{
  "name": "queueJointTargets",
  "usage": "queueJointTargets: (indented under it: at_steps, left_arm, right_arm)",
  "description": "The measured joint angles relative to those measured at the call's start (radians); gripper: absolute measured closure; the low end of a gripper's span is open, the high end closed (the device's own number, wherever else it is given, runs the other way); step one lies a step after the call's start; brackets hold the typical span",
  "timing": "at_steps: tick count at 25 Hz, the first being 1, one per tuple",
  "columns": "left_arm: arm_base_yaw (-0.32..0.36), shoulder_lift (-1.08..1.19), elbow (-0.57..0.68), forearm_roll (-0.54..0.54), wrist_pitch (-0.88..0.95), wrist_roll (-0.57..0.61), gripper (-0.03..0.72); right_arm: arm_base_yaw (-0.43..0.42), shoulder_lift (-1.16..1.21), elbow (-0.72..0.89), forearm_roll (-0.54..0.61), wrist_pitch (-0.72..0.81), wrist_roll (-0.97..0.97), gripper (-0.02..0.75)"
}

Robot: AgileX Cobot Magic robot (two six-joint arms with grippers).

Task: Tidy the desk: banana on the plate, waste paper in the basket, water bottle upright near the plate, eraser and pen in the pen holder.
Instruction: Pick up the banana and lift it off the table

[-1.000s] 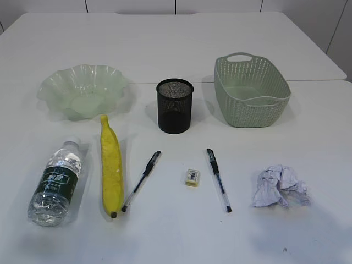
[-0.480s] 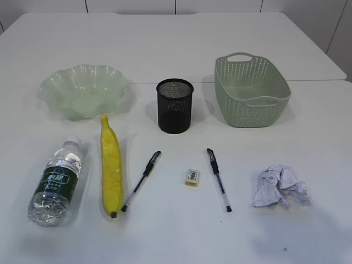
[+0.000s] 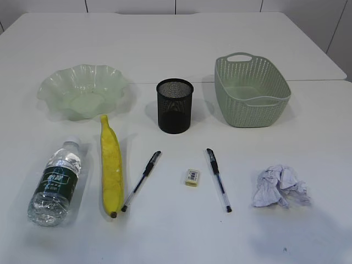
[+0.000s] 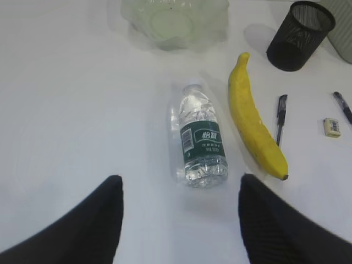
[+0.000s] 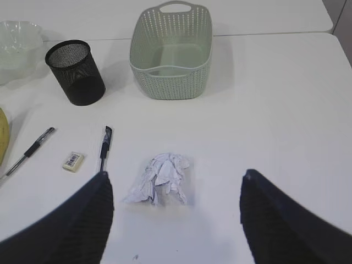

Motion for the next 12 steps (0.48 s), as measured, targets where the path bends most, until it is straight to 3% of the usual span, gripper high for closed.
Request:
queueJointTargets:
  at_steps: [6,12]
  left_arm:
    - [-0.007,0.167,-0.118,-0.002,0.002,0.000,0.223]
    - [-0.087,0.396,-0.339,0.007,0.033,0.000,0.223]
  right_arm:
    - [0.000,0.001,0.000,0.002,0.056,0.007,0.204]
    - [0.000,0.001,0.000,0.002,0.047,0.015,0.204]
